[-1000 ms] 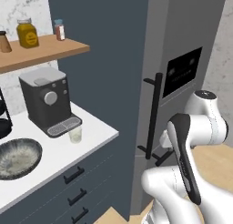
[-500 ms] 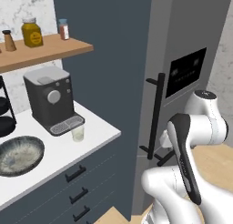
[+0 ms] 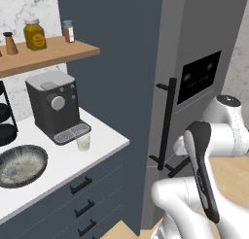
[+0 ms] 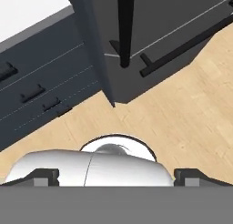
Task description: Grab a lemon wedge from the fridge and one ice cube from the ice bowl, and put them in the glass of lemonade.
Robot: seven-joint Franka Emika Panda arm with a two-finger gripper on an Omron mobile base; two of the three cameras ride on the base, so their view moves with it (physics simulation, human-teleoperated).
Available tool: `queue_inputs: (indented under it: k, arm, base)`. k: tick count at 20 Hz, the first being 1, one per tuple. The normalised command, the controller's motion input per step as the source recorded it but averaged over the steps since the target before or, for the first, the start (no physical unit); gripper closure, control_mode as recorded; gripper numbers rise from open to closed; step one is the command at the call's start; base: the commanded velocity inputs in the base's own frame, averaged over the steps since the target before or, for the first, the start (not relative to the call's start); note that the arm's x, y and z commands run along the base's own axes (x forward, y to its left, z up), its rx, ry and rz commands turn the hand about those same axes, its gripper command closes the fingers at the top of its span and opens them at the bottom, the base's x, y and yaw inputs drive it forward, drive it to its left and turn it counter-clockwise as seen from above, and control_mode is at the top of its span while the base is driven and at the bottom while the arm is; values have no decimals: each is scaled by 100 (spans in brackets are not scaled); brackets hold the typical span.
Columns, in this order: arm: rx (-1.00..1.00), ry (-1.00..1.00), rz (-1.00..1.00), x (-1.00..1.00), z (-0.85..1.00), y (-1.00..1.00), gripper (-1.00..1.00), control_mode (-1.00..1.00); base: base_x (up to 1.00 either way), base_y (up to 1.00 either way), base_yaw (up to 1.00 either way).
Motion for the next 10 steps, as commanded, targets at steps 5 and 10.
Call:
queue_inputs:
  k: [5, 10]
  arm:
    - [7, -35, 0, 19, 40, 5, -100, -100]
    - [0, -14, 1, 100, 35, 0, -100, -100]
  base:
    - [0, 0, 0]
    - [0, 0, 0]
